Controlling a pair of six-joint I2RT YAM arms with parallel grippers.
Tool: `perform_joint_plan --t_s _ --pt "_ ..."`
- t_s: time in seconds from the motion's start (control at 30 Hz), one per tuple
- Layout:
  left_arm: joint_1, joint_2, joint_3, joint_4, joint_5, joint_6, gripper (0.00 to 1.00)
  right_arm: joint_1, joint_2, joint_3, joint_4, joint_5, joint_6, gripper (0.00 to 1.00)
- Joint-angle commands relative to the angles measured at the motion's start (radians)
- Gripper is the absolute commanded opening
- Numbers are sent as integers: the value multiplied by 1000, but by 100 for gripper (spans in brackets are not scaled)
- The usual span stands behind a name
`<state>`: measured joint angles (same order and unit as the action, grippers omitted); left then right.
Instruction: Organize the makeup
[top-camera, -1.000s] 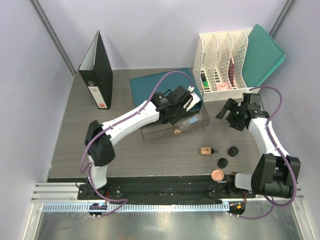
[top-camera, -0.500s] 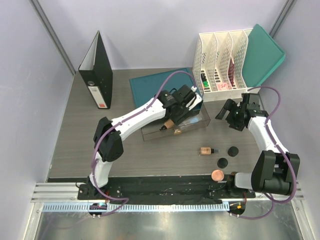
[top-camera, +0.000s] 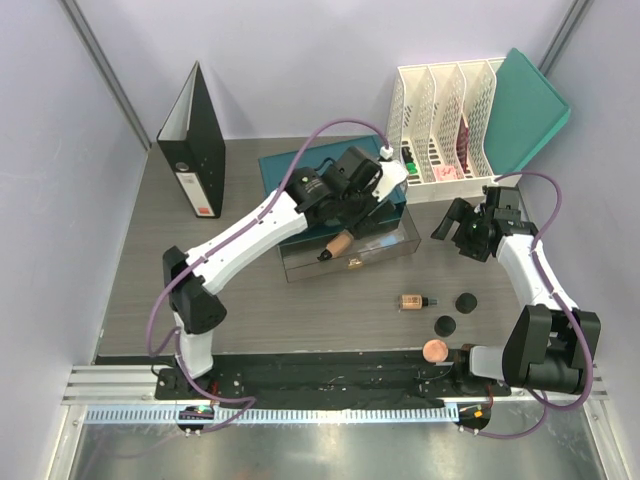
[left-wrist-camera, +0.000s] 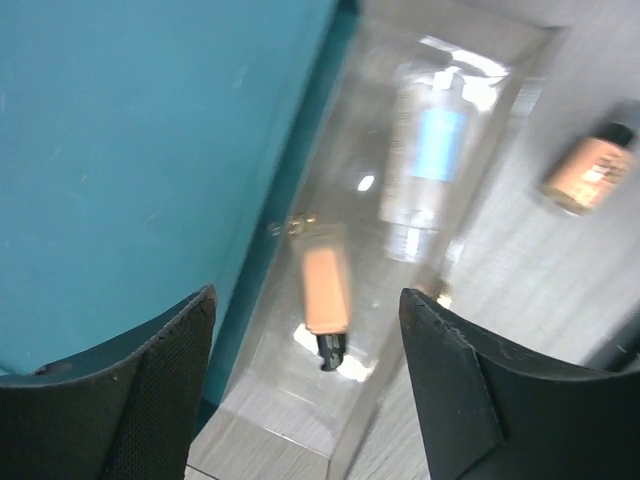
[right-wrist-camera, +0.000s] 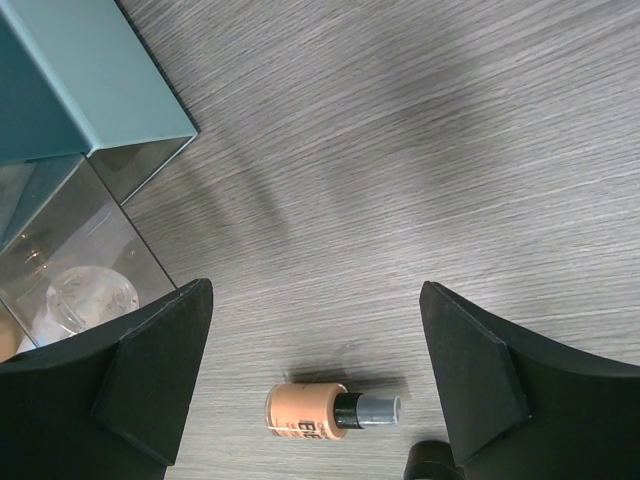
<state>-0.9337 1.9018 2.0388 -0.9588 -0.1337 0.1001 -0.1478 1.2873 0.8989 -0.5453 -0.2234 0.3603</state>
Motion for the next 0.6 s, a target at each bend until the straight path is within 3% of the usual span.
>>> perform_joint_plan --t_s 0.0,0.17,0.57 --pt "-54 -52 6 5 128 47 76 -6 -20 11 10 -8 -3 90" --pt "-132 -14 12 -26 258 73 77 -6 -6 32 15 -8 6 90" --pt "-274 164 69 -52 365 130 77 -7 67 66 62 -11 48 90"
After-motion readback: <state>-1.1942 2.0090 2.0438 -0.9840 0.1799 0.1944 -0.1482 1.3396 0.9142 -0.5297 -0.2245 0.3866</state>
